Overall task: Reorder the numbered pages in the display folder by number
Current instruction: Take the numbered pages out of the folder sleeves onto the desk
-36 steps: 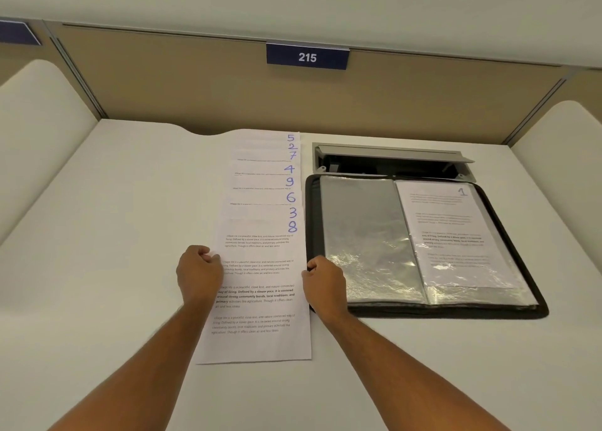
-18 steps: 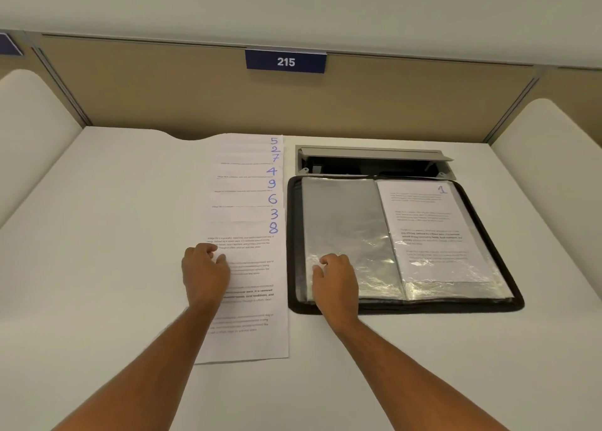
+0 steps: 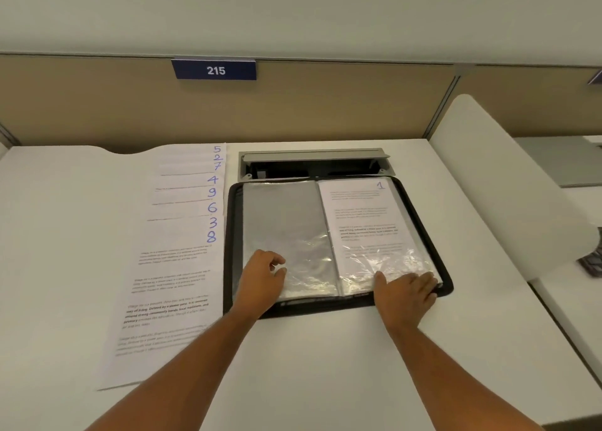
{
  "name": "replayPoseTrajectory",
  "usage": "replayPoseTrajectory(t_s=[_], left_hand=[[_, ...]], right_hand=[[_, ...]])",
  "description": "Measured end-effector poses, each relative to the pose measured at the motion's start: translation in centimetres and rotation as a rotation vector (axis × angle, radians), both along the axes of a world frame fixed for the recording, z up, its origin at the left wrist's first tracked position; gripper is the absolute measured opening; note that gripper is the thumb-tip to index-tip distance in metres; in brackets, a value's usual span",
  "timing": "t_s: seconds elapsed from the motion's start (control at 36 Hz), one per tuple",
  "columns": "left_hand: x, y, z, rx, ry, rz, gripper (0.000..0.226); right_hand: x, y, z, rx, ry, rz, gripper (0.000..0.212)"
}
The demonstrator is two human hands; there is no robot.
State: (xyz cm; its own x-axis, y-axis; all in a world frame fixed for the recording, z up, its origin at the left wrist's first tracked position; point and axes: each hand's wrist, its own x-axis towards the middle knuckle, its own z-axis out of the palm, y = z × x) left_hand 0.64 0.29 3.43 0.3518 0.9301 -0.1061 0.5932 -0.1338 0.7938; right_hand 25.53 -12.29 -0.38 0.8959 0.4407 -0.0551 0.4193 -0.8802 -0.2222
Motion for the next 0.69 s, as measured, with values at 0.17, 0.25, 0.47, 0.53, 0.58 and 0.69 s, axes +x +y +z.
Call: replayPoseTrajectory(t_s=[0.17,0.25,0.47,0.53,0.58,0.69], left_hand=[[2.8,-0.8,0.0,-0.063,-0.003,-0.023,0.012],[3.6,-0.7,0.3,-0.084,-0.027,-0.005,0.017],[5.3,-0.6,2.5,-0.125,-0.175,0.107,0.053],[5.3,-0.6,3.0,-0.132,-0.21,0.151,0.065],[5.2,-0.4,3.3,-0.126,-0.232,0.206,0.07],[4.5,0.4,3.2,-0.098,-0.177,0.297,0.07]], right_hand=[[0.4,0.1,-0.8,0.034,-0.058,0.195,0.05],[-0.3,1.0,-0.1,0.118,-0.055,0.251,0.04],[-5.8,3.4,1.2,0.473,0.15,0.734,0.05],[-7.4,3.7,1.3,0.46,0.138,0.902,0.054],[-8.8,3.8,1.8,0.421,0.139,1.069,0.054],[-9.8,3.4,3.1,0.46,0.211,1.257,0.049]])
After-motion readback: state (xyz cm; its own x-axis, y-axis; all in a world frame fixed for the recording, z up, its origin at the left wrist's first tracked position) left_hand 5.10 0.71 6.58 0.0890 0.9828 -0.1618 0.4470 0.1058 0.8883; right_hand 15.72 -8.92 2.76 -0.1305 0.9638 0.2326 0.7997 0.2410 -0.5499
